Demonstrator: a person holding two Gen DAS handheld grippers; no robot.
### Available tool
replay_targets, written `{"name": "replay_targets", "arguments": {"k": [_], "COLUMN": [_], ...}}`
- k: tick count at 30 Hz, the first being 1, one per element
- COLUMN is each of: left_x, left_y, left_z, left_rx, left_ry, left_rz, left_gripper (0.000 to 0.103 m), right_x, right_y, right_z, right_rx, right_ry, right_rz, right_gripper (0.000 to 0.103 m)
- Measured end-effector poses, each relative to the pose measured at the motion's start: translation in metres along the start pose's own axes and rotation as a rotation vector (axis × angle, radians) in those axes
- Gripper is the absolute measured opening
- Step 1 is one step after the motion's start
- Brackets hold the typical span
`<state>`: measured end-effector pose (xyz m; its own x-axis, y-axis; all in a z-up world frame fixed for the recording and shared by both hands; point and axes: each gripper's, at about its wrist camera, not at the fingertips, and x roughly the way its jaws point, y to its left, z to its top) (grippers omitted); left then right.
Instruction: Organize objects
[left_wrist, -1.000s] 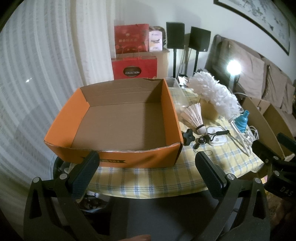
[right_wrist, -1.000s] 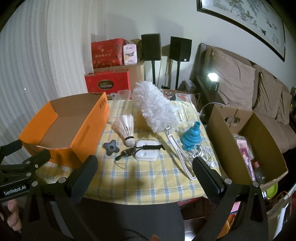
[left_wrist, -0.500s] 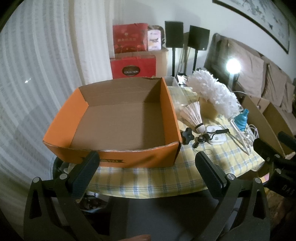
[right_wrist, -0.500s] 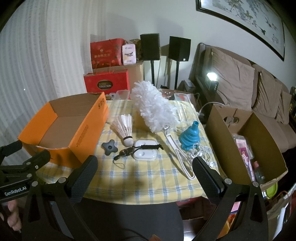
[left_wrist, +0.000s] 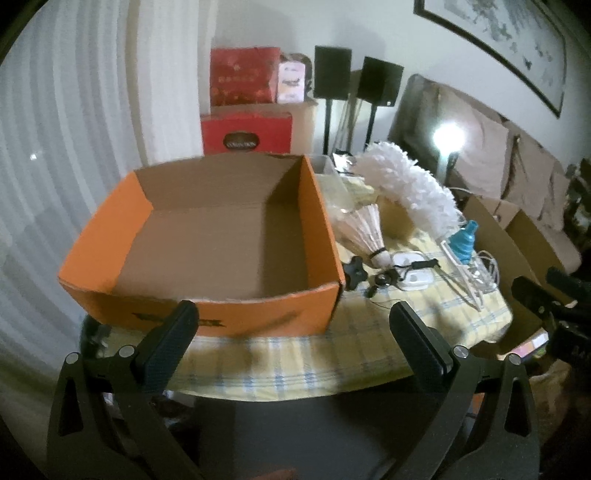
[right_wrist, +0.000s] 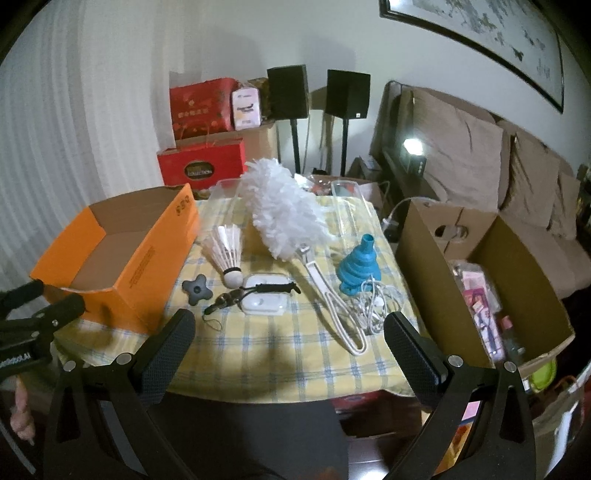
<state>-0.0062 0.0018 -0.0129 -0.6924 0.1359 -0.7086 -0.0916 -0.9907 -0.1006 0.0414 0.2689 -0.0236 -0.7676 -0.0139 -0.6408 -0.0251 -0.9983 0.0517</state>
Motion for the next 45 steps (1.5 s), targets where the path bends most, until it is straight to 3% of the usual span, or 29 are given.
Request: {"name": "replay_targets", "arguments": {"k": [16, 25, 29, 34, 39, 45], "left_x": [0.022, 0.036, 0.045, 0.058, 0.078, 0.108], "left_y": [-0.049, -0.082, -0.091, -0.099, -0.110, -0.126], "left_z": [-0.012, -0.011, -0.006, 0.002, 0.012, 0.023], "left_rx": [0.125, 0.196, 0.204, 0.207, 0.225, 0.265], "left_ry": [0.038, 0.055, 0.066, 0.078, 0.107, 0.118], "left_rz": [-0.148, -0.231, -0.255, -0.281, -0.293, -0.298], "left_gripper": [0.101, 0.095, 0.095, 0.095, 0.080, 0.066], "right_x": [0.015, 0.045, 0.064, 0.088, 0.106, 0.120], "right_y": [-0.074, -0.100, -0.107, -0.112, -0.113, -0.115], "right_z": [-0.015, -0.016, -0.010, -0.004, -0.002, -0.001], "right_rx": [0.110, 0.142, 0.145, 0.166, 0.185, 0.200], "right_ry": [0.040, 0.091, 0.116, 0.149, 0.175, 0.194], "right_rz": [-0.077, -0.077, -0.076, -0.047, -0.028, -0.011], "right_gripper": [0.102, 0.085, 0.071, 0.070, 0.068, 0.055]}}
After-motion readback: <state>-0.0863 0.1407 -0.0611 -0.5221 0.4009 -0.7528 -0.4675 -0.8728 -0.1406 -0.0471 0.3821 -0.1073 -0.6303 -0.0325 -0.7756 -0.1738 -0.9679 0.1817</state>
